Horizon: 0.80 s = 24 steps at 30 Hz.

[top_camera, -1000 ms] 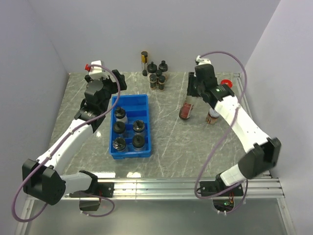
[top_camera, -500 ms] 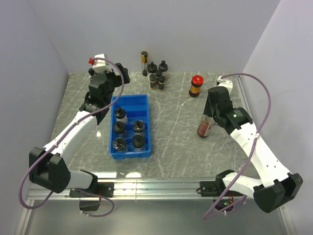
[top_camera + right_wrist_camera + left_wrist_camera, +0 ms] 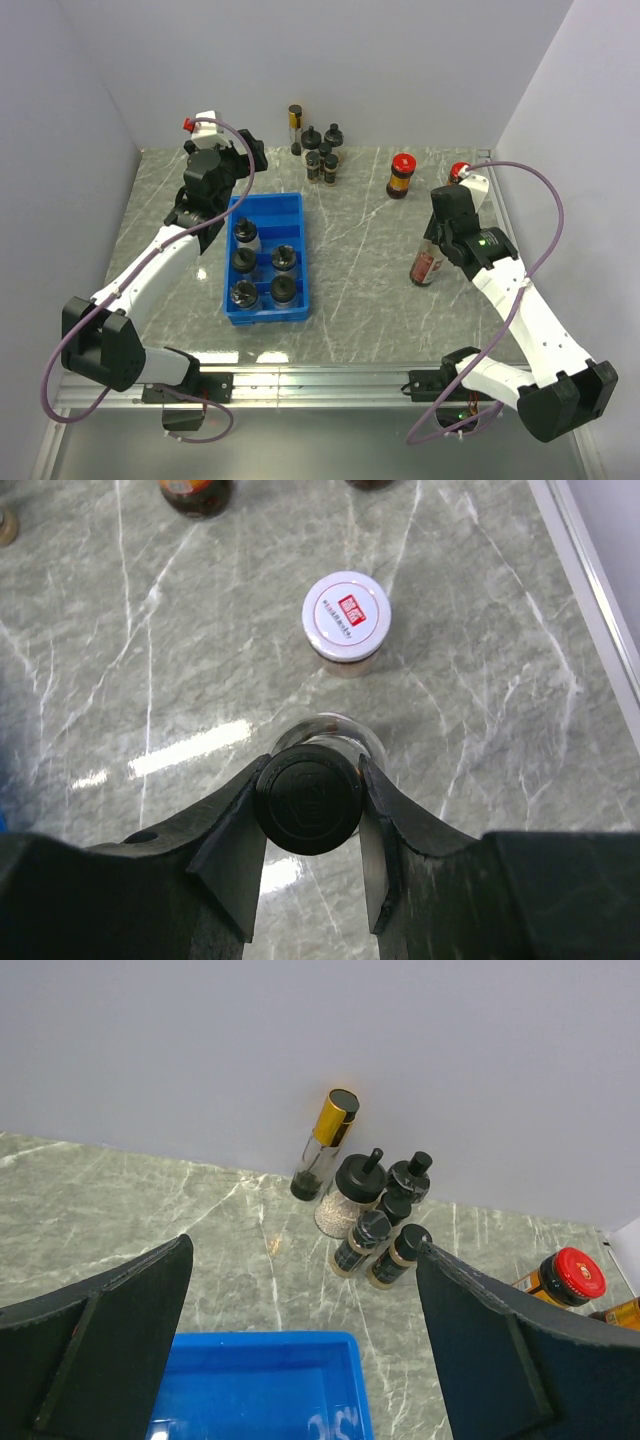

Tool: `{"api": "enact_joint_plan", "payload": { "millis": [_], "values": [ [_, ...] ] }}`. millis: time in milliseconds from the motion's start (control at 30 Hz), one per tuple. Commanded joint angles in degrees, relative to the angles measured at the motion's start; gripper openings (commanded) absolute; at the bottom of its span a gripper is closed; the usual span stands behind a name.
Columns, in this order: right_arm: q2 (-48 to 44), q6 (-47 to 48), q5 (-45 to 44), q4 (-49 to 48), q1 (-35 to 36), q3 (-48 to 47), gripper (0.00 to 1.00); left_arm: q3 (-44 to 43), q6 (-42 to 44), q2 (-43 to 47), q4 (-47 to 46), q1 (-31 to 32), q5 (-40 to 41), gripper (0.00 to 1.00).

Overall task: Organize the condiment bottles
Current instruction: Move the bottle to the center of the board.

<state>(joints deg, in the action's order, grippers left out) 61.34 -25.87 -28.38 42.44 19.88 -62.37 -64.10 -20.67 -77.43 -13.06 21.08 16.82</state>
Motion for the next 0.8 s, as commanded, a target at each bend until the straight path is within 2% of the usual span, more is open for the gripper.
{"api": "enact_joint_plan", "payload": {
  "millis": [0,100,133,167,433,633,767],
  "values": [
    [-1.58,-1.55,-2.38,-5.08,-0.89,-0.56,0.00,-1.91,0.10,1.23,-1.97,-0.16,-0.38,0.99],
    [-1.66,-2.08,-2.20,-4.99,-1.16,-0.56,0.00,-1.91,0.19,1.23,-1.97,-0.16,-0.30,0.99],
    [-1.75,-2.26,-2.29,-4.99,-1.25,-0.65,0.09,-1.91,0.27,1.23,-1.97,-0.16,-0.30,0.99],
    [-1.84,-2.26,-2.12,-4.73,-1.25,-0.74,0.09,-1.91,0.19,1.23,-1.97,-0.16,-0.38,0.99],
    [-2.37,-2.69,-3.61,-4.20,-1.51,-1.26,0.06,-2.09,-0.17,0.70,-2.23,-0.16,-0.82,0.99],
    [-2.63,-4.98,-10.37,-1.66,-2.83,-2.05,0.03,-1.74,-0.52,0.70,-2.15,-0.16,-0.91,0.99],
    [-1.84,-5.07,-11.70,-1.13,-5.11,-3.11,0.02,-1.82,-0.78,0.52,-2.15,-0.25,-1.17,0.99]
  ]
}}
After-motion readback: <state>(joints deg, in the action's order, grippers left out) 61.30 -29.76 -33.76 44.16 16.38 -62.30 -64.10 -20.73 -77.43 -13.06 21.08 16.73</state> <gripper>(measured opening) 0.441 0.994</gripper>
